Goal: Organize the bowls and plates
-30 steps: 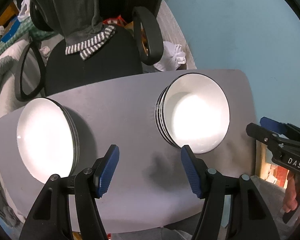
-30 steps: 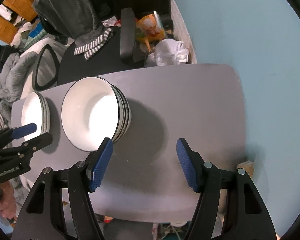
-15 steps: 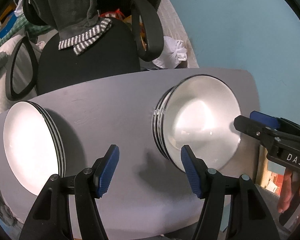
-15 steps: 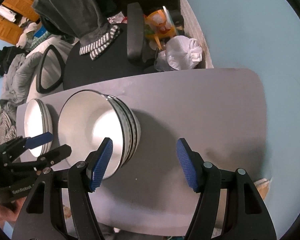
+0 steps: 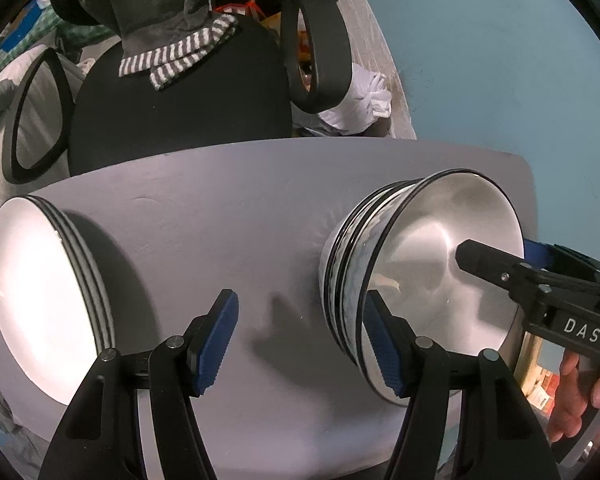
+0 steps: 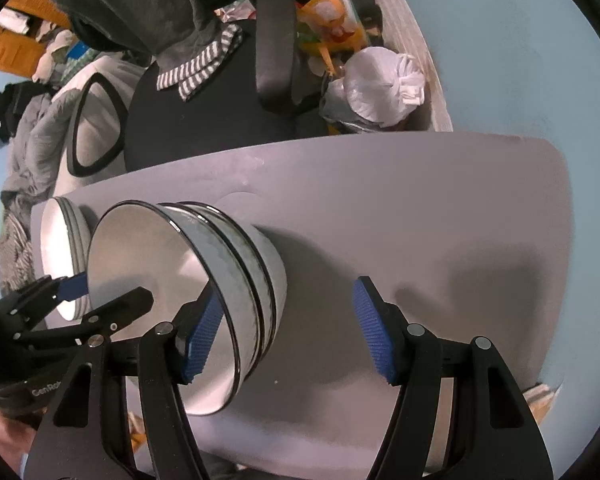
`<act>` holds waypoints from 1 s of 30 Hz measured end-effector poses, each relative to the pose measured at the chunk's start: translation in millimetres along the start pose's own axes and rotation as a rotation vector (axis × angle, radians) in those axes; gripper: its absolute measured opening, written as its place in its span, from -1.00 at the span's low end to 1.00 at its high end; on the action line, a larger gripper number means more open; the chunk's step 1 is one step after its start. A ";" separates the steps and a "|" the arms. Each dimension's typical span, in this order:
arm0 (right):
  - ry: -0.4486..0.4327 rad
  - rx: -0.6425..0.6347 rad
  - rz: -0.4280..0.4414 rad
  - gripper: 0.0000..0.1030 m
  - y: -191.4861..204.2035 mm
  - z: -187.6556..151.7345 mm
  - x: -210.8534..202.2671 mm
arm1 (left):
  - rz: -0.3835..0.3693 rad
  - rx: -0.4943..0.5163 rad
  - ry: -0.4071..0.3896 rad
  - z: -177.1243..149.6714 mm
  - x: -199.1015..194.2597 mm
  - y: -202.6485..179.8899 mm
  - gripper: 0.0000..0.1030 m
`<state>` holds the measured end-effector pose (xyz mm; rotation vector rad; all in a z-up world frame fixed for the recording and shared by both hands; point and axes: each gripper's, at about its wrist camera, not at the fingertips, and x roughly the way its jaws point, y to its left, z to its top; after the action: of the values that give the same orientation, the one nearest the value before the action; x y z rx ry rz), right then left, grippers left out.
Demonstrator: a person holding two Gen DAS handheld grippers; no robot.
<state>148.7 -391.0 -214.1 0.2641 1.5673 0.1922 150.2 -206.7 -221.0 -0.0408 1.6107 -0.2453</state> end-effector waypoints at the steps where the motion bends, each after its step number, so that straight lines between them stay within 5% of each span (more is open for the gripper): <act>1: 0.000 -0.006 -0.003 0.27 1.1 0.8 0.9 | -0.006 -0.005 0.003 0.2 1.2 -0.7 0.27; 17: 0.004 -0.069 -0.031 0.26 8.3 9.8 14.1 | -0.016 0.005 0.029 13.3 10.2 -4.0 0.27; 25: 0.031 -0.068 0.001 -0.04 11.4 10.5 17.0 | -0.061 -0.005 0.063 19.0 14.2 0.5 0.27; 30: 0.055 -0.045 0.042 -0.27 11.2 11.9 18.5 | -0.087 0.016 0.074 20.5 15.2 -0.1 0.07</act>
<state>161.1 -375.5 -228.8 0.2585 1.6108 0.2700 169.5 -212.2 -236.6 -0.0907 1.6827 -0.3308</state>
